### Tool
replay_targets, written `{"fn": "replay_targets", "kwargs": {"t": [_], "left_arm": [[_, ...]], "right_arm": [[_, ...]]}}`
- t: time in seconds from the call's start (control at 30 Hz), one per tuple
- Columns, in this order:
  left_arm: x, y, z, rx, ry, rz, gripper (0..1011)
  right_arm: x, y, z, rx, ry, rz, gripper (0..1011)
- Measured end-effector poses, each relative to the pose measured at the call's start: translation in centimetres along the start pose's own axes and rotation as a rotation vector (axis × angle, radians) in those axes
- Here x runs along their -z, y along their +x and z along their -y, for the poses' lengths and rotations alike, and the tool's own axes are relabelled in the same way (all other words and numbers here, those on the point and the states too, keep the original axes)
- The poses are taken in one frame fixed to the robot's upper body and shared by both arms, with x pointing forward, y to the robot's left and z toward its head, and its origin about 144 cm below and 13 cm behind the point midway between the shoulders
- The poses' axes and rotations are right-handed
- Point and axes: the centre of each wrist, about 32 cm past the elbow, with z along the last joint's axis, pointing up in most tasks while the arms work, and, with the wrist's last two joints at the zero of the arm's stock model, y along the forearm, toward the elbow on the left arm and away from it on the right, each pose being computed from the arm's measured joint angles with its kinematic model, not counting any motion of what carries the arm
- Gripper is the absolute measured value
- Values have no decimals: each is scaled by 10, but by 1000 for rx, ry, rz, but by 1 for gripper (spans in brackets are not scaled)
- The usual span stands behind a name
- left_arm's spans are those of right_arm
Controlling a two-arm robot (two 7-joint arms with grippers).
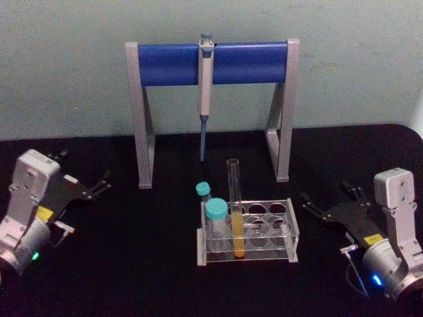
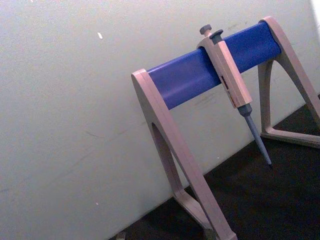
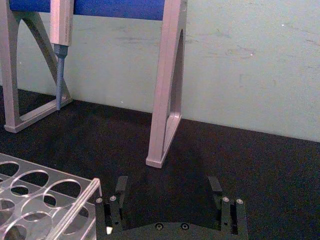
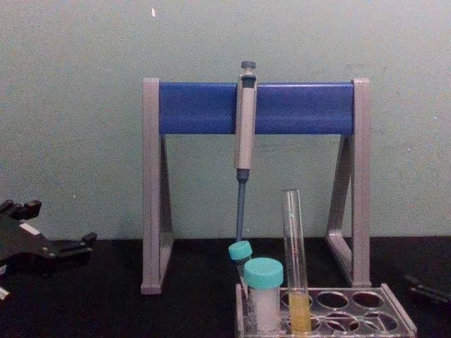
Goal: Pick up the test tube from the test tube rack, shake it, then place it back into the test tube rack.
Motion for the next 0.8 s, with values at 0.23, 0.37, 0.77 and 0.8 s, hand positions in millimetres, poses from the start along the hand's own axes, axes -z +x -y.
{"fn": "replay_targets", "kwargs": {"t": [0.23,0.37,0.77,0.8], "left_arm": [[0,0,0,0,0,0,1001],[0,0,0,0,0,0,1001],[0,0,0,0,0,0,1001],[0,0,0,0,0,0,1001]], "right_arm": [[0,0,0,0,1,0,1000],[0,0,0,0,1,0,1000],[0,0,0,0,2,-1,1000],[0,0,0,0,2,-1,1000]]}}
